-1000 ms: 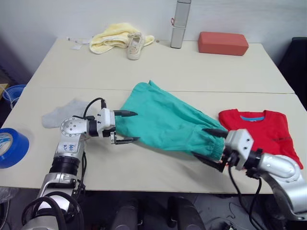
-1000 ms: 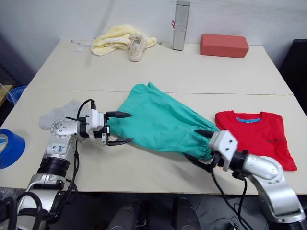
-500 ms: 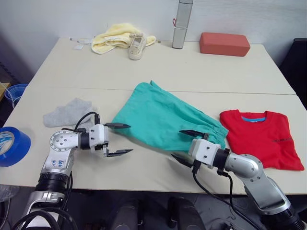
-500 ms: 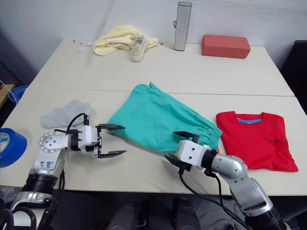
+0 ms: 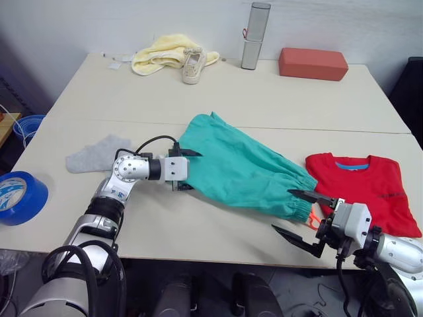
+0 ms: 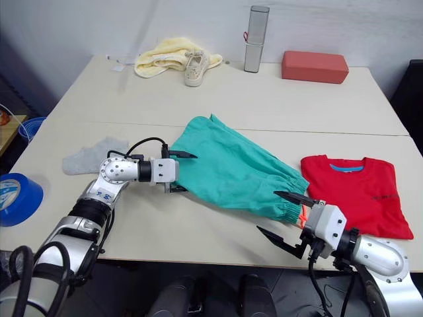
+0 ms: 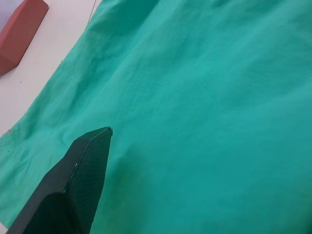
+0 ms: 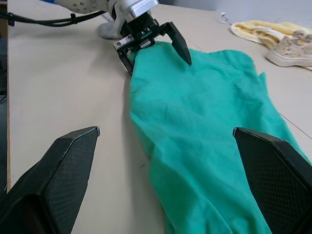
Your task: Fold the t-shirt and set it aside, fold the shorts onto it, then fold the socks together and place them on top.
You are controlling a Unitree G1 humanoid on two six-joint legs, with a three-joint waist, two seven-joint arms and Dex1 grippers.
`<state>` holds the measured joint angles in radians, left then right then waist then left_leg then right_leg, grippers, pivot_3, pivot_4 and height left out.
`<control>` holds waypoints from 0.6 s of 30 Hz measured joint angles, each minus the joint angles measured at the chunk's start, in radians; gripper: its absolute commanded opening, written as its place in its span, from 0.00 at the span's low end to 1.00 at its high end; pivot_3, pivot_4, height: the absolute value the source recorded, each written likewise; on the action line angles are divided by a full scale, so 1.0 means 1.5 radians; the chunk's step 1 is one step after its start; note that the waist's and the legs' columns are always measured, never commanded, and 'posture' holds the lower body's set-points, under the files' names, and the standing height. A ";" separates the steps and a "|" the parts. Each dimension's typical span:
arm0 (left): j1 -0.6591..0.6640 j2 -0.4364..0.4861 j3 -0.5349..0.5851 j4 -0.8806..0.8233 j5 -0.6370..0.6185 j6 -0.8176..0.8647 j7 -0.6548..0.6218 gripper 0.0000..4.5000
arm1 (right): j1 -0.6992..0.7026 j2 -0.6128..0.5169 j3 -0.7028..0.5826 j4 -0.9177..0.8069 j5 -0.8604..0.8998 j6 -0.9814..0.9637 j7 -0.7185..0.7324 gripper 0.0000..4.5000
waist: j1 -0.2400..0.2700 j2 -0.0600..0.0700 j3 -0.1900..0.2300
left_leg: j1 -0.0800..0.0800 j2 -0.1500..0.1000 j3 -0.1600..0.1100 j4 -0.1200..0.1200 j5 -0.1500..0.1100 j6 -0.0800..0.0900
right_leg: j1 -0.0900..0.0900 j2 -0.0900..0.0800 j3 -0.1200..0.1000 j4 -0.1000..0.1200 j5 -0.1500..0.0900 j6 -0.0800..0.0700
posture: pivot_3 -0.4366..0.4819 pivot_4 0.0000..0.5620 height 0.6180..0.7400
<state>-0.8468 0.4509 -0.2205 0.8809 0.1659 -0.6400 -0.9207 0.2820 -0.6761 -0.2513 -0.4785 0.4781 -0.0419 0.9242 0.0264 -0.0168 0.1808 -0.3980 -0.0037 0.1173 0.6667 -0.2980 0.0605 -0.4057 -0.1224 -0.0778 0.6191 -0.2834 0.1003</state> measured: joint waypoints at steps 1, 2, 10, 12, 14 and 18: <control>-0.011 -0.007 -0.003 0.020 0.001 0.000 0.003 0.95 | 0.002 0.001 -0.009 0.000 0.006 0.001 -0.004 1.00 | 0.001 0.000 0.000 | 0.000 0.000 0.000 0.000 0.000 -0.001 | 0.001 0.000 0.000 0.000 0.000 0.000 | 0.48 0.27 1.00; -0.019 -0.011 -0.007 0.031 0.002 0.000 0.005 0.91 | 0.003 0.002 -0.018 -0.002 0.011 0.001 -0.008 1.00 | 0.002 0.000 0.000 | 0.000 0.000 -0.001 0.000 -0.001 -0.001 | 0.001 -0.001 0.000 0.000 0.000 0.000 | 0.48 0.27 1.00; -0.048 -0.049 -0.017 0.117 -0.006 0.025 -0.033 0.35 | 0.010 0.015 -0.043 -0.009 0.019 0.001 -0.031 1.00 | 0.004 0.002 -0.003 | 0.006 0.000 -0.003 -0.002 -0.002 0.000 | 0.009 -0.002 -0.001 -0.005 0.000 0.000 | 0.48 0.27 1.00; -0.044 -0.056 -0.002 0.118 -0.034 0.074 -0.078 0.23 | 0.010 0.015 -0.044 -0.010 0.019 0.001 -0.035 1.00 | 0.003 0.003 -0.003 | 0.006 0.000 -0.003 -0.002 -0.002 0.000 | 0.009 -0.002 -0.002 -0.005 0.000 0.000 | 0.48 0.27 1.00; -0.023 -0.053 0.016 0.088 -0.068 0.131 -0.121 0.06 | 0.012 0.015 -0.044 -0.017 0.019 0.002 -0.038 1.00 | -0.001 0.003 -0.003 | 0.006 0.000 -0.003 -0.002 -0.003 -0.001 | 0.009 -0.002 -0.002 -0.005 0.000 0.000 | 0.48 0.27 1.00; 0.085 -0.006 0.031 -0.111 -0.122 0.261 -0.187 0.01 | 0.021 0.016 -0.045 -0.021 0.019 0.003 -0.038 1.00 | -0.013 0.004 -0.004 | 0.006 0.000 -0.003 -0.003 -0.002 -0.005 | 0.008 -0.001 -0.001 -0.005 -0.002 -0.001 | 0.48 0.27 1.00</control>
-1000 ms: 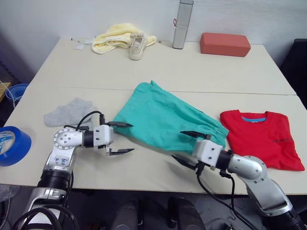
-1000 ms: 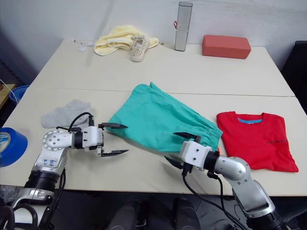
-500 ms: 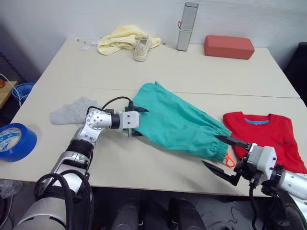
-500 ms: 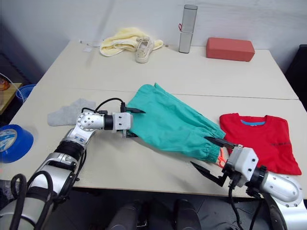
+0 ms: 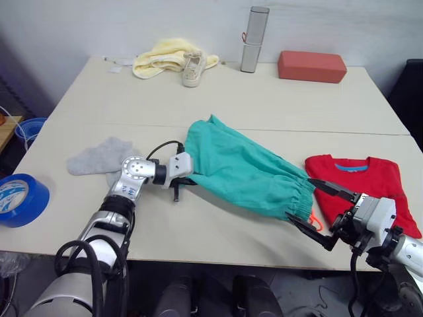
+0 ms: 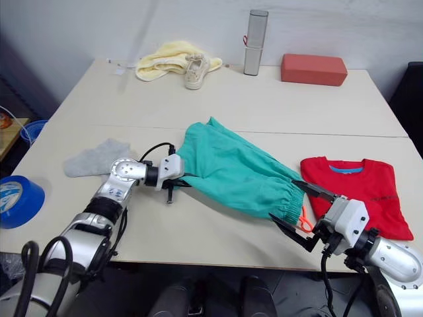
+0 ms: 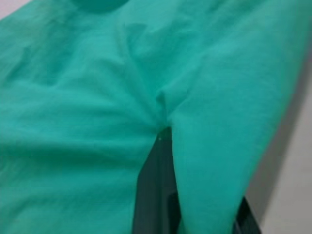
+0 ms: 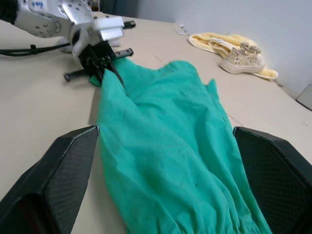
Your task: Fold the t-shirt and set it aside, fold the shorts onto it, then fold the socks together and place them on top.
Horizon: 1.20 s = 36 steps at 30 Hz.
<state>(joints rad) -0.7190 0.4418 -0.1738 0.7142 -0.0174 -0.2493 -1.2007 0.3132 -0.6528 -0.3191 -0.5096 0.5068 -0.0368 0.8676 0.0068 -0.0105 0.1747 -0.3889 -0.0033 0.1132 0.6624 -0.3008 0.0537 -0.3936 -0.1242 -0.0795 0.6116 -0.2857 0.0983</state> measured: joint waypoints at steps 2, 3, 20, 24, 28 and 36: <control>0.073 0.026 0.007 -0.126 -0.027 0.080 -0.004 0.01 | 0.007 0.000 -0.002 0.001 0.000 0.000 0.001 1.00 | -0.007 0.000 0.000 | 0.000 0.000 0.000 -0.001 0.001 0.001 | 0.000 0.000 0.000 0.000 -0.001 0.000 | 0.48 0.27 1.00; 0.123 0.045 0.013 -0.216 -0.039 0.134 0.001 0.01 | 0.006 0.000 -0.001 0.001 0.000 0.000 0.002 1.00 | -0.011 0.000 0.000 | 0.000 0.001 0.000 -0.001 0.001 0.001 | 0.000 0.000 0.000 -0.001 -0.001 0.000 | 0.48 0.27 1.00; 0.552 0.073 0.064 -0.816 -0.110 0.459 0.220 0.24 | -0.007 -0.030 -0.027 0.060 0.023 0.010 0.076 1.00 | -0.001 0.003 0.001 | 0.000 0.000 -0.001 -0.003 -0.003 0.001 | 0.000 0.000 0.000 -0.003 -0.002 -0.002 | 0.48 0.27 1.00; 0.549 0.098 0.105 -0.806 -0.178 0.430 0.174 0.51 | -0.005 -0.031 -0.039 0.084 0.039 0.015 0.099 1.00 | -0.003 0.003 0.001 | 0.001 0.000 -0.001 -0.004 -0.002 0.000 | 0.000 0.000 0.000 -0.003 -0.002 -0.003 | 0.48 0.27 1.00; 0.552 0.190 0.183 -0.775 -0.290 0.432 0.043 0.51 | 0.009 -0.040 -0.056 0.085 0.060 0.042 0.111 1.00 | -0.005 0.005 0.001 | 0.001 0.000 -0.001 -0.007 -0.001 -0.002 | -0.001 0.000 0.000 -0.004 -0.003 -0.004 | 0.48 0.27 1.00; 0.442 0.242 0.261 -0.697 -0.415 0.484 -0.018 0.47 | 0.028 -0.040 -0.060 0.075 0.084 0.085 0.111 1.00 | 0.000 0.005 0.002 | 0.001 0.000 -0.002 -0.008 -0.001 -0.002 | 0.000 0.000 -0.001 -0.005 -0.003 -0.004 | 0.48 0.27 1.00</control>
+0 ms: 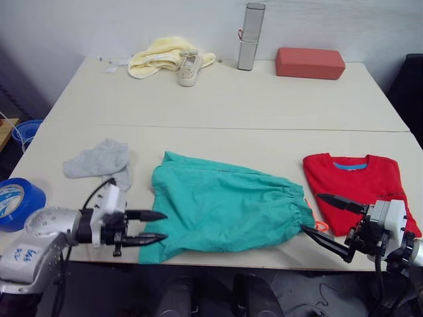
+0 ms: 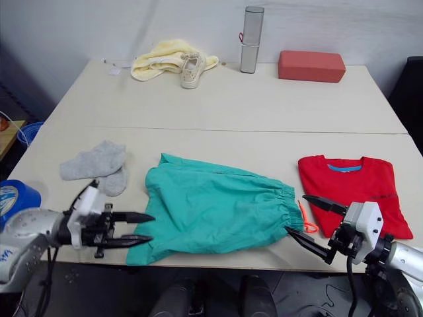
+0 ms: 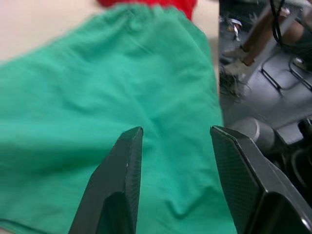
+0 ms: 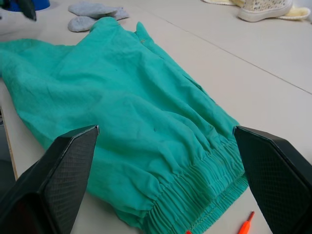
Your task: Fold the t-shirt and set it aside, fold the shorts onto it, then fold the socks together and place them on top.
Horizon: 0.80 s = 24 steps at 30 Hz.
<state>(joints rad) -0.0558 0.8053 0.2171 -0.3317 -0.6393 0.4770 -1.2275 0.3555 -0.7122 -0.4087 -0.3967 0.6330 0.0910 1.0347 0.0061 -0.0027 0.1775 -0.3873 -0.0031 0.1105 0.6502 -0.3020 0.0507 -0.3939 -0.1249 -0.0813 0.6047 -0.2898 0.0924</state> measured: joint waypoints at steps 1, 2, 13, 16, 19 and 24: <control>-0.023 -0.013 -0.001 0.000 -0.012 0.007 0.010 0.42 | 0.002 0.001 0.000 -0.006 0.004 0.003 -0.001 1.00 | 0.000 0.000 0.000 | 0.000 0.000 0.000 0.000 0.000 -0.001 | 0.000 0.000 0.000 0.000 0.000 0.000 | 0.48 0.27 1.00; -0.043 -0.026 -0.004 0.000 -0.019 0.012 0.021 0.37 | 0.003 0.003 0.000 -0.014 0.008 0.009 -0.005 1.00 | 0.000 0.000 0.000 | 0.000 0.000 0.000 0.000 0.001 -0.001 | 0.000 0.000 0.000 -0.001 0.000 0.001 | 0.48 0.27 1.00; -0.132 -0.097 -0.120 0.040 0.021 -0.009 0.053 0.01 | -0.042 0.026 0.049 -0.102 0.050 0.075 -0.067 1.00 | -0.003 0.000 0.000 | 0.000 0.000 0.001 -0.001 0.002 -0.003 | 0.000 0.001 0.000 -0.001 0.001 0.001 | 0.48 0.27 1.00; -0.133 -0.117 -0.127 0.040 0.018 -0.020 0.051 0.01 | -0.016 0.030 0.039 -0.104 0.073 0.102 -0.084 1.00 | 0.001 0.000 0.000 | -0.001 0.000 0.001 -0.001 0.002 -0.003 | 0.000 0.001 0.000 -0.002 0.001 0.001 | 0.48 0.27 1.00; -0.133 -0.125 -0.135 0.042 0.017 -0.040 0.042 0.01 | 0.053 0.032 -0.023 -0.117 0.155 0.166 -0.118 1.00 | 0.008 0.000 0.000 | -0.001 0.000 0.000 -0.002 0.002 -0.003 | 0.000 0.001 0.000 -0.003 0.001 0.001 | 0.48 0.27 1.00; -0.145 -0.152 -0.159 0.079 0.053 -0.096 0.037 0.01 | 0.150 0.031 -0.083 -0.141 0.312 0.286 -0.206 1.00 | 0.012 0.000 0.000 | -0.001 0.000 0.000 -0.001 0.000 0.001 | 0.000 0.000 0.000 -0.003 0.001 0.002 | 0.48 0.27 1.00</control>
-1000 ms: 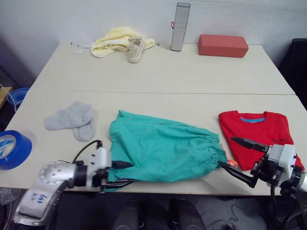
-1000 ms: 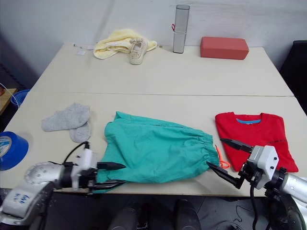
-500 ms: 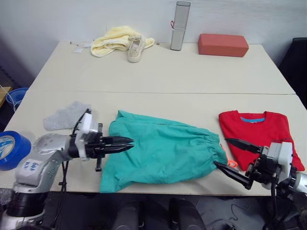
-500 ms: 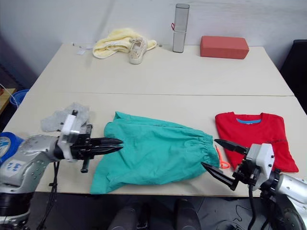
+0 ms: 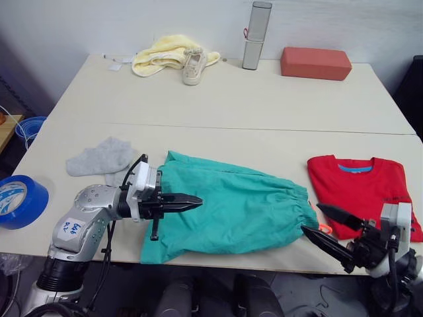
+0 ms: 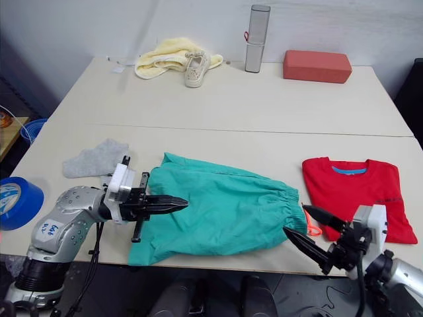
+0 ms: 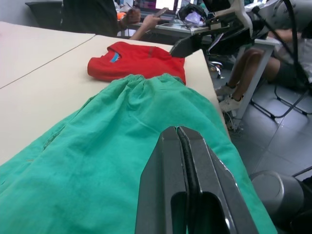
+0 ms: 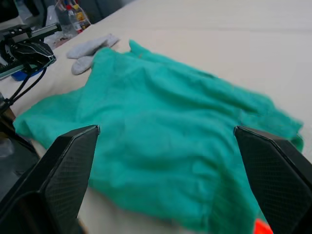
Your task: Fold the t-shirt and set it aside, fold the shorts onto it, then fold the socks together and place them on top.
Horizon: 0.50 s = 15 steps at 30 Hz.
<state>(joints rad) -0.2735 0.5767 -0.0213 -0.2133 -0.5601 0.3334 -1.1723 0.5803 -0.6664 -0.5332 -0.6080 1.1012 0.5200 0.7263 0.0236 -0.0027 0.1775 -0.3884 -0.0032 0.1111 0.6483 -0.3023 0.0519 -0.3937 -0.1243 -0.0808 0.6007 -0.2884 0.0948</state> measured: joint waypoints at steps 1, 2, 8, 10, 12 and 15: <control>-0.007 -0.014 -0.007 0.014 0.012 -0.012 0.005 0.01 | 0.021 0.000 -0.013 -0.004 0.047 0.028 -0.034 1.00 | 0.001 0.000 0.000 | 0.000 0.000 0.000 0.000 0.000 0.000 | 0.000 0.000 0.000 0.000 0.000 0.000 | 0.48 0.27 1.00; -0.012 -0.021 -0.015 0.027 0.023 -0.019 0.011 0.01 | 0.038 -0.001 -0.020 -0.005 0.089 0.053 -0.064 1.00 | 0.001 0.000 0.000 | 0.000 0.000 0.000 0.000 0.000 0.000 | 0.000 0.000 0.000 0.000 0.000 0.000 | 0.48 0.27 1.00; -0.042 -0.042 -0.056 0.107 0.106 -0.092 0.025 0.01 | 0.106 -0.022 -0.008 -0.005 0.324 0.161 -0.252 1.00 | -0.003 0.000 0.000 | 0.000 0.000 0.000 -0.001 0.000 0.001 | -0.001 0.000 0.000 -0.001 0.000 0.000 | 0.48 0.27 1.00; -0.048 -0.051 -0.070 0.132 0.124 -0.111 0.026 0.01 | 0.094 -0.016 0.017 -0.004 0.374 0.163 -0.321 1.00 | -0.002 0.000 0.000 | -0.001 0.000 0.000 -0.001 0.000 0.001 | -0.001 0.000 0.000 -0.001 0.000 0.000 | 0.48 0.27 1.00; -0.053 -0.068 -0.082 0.158 0.143 -0.127 0.029 0.01 | 0.074 0.004 0.048 0.001 0.409 0.156 -0.395 1.00 | -0.001 0.000 0.000 | -0.001 0.000 0.000 -0.001 0.000 0.001 | -0.001 0.000 0.000 -0.002 0.000 0.000 | 0.48 0.27 1.00; -0.067 -0.084 -0.101 0.192 0.167 -0.143 0.032 0.01 | 0.041 0.030 0.095 0.009 0.412 0.145 -0.467 1.00 | 0.000 0.000 0.000 | -0.002 0.000 0.000 -0.001 0.001 0.000 | -0.001 0.000 0.000 -0.003 0.000 0.001 | 0.48 0.27 1.00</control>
<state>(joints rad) -0.3735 0.4504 -0.1732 0.0751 -0.3093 0.1185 -1.1241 0.6418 -0.6218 -0.3902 -0.5940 1.7189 0.7375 0.0253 0.0230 -0.0032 0.1777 -0.3914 -0.0030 0.1108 0.6469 -0.3012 0.0523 -0.3956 -0.1242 -0.0814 0.5965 -0.2876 0.0959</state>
